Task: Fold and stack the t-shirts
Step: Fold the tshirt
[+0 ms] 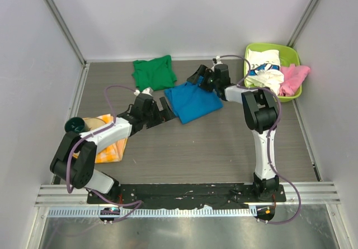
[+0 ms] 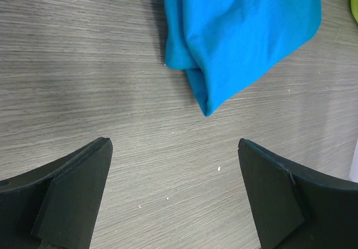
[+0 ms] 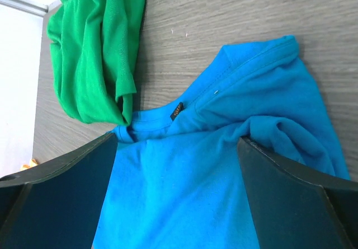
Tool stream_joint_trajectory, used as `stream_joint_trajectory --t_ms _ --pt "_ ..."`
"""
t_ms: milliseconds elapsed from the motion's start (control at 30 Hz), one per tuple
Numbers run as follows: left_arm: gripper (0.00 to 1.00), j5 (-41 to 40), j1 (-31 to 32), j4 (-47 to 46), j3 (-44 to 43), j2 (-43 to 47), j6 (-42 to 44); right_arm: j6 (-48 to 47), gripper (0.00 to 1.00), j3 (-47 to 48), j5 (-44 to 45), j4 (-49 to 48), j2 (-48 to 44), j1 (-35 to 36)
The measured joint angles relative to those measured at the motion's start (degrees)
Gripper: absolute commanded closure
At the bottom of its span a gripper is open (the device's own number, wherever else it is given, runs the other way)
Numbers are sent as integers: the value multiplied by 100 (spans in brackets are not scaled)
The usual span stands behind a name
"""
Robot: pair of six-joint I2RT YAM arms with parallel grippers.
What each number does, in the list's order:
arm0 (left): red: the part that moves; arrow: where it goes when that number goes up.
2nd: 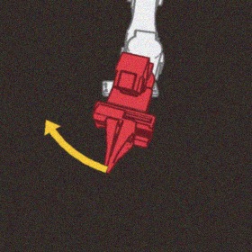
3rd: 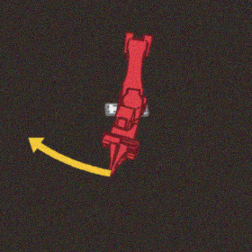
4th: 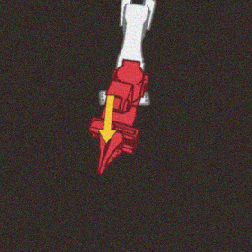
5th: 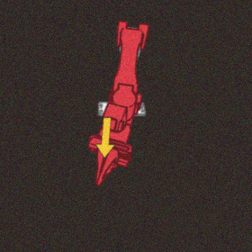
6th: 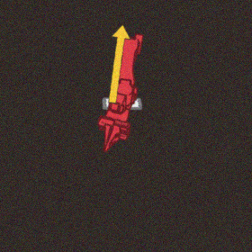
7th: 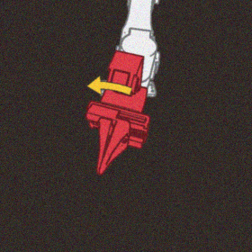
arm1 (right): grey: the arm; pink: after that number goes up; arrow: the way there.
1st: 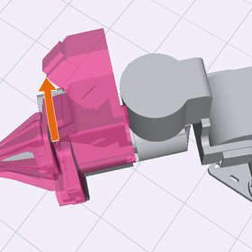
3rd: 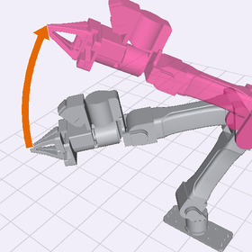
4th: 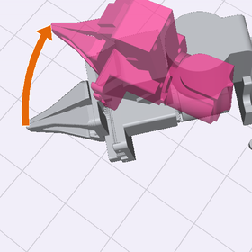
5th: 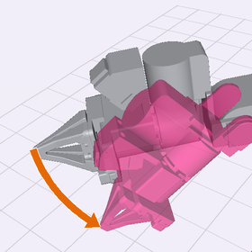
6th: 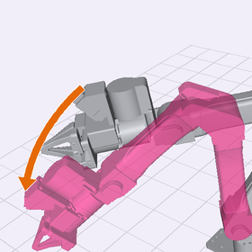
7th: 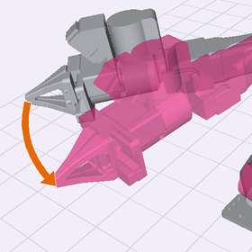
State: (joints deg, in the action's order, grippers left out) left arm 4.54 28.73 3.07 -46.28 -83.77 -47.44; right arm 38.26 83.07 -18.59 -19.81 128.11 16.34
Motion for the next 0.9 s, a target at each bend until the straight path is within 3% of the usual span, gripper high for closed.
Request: stream_joint_trajectory --t_ms 200,367,600,800,900 --pt "0 11 0 -2 -15 -55 -2 39 5 92 -72 -37 50 -61" --pt "0 98 0 -46 0 -55 -28 -352 5 -317 232 697 -699 70" --pt "0 153 0 -280 299 -55 -103 -1672 5 37 1493 2769 -2098 938" --pt "0 149 -2 -310 605 31 -197 -2479 5 463 2809 4293 -2264 1803" --pt "0 79 -4 -203 785 352 -249 -2763 5 328 3943 5125 -2264 2258"
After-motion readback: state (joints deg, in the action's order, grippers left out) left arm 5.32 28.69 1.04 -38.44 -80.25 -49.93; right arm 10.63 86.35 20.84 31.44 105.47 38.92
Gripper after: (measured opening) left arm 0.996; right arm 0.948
